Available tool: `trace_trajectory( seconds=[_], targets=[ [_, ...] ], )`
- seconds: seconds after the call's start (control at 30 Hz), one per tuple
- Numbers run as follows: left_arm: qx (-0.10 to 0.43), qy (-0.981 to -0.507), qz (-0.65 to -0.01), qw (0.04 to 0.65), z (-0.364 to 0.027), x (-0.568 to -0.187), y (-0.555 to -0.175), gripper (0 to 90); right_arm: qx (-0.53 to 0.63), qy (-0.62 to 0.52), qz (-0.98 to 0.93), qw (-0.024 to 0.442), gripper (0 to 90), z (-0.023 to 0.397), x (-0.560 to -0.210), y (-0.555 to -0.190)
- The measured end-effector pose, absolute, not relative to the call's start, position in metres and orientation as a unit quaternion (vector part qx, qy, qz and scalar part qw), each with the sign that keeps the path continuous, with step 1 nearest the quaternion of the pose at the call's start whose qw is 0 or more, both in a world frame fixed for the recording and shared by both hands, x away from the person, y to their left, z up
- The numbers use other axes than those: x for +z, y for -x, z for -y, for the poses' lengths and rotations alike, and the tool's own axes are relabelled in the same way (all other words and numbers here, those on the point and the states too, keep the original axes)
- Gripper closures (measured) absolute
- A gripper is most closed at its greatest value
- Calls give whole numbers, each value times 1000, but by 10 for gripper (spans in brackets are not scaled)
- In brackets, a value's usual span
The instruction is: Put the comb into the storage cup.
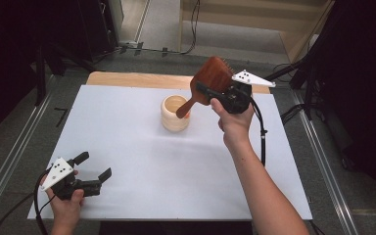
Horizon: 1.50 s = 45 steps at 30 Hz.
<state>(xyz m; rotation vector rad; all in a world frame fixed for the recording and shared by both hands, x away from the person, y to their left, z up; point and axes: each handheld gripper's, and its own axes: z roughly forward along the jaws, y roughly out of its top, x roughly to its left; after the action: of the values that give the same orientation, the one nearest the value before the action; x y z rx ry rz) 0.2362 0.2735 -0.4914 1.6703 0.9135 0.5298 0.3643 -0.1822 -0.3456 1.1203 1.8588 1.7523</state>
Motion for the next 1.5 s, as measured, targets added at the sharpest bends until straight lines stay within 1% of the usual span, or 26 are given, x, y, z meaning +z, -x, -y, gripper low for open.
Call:
trace_trajectory(
  seconds=[1.03, 1.5],
  targets=[
    [224, -709, -383, 549, -273, -491, -237, 0, 613, -420, -643, 185, 503, 176, -358, -400],
    [223, -709, -381, 550, -273, -491, -237, 0, 594, -426, -653, 198, 502, 159, -378, -412]
  ],
)
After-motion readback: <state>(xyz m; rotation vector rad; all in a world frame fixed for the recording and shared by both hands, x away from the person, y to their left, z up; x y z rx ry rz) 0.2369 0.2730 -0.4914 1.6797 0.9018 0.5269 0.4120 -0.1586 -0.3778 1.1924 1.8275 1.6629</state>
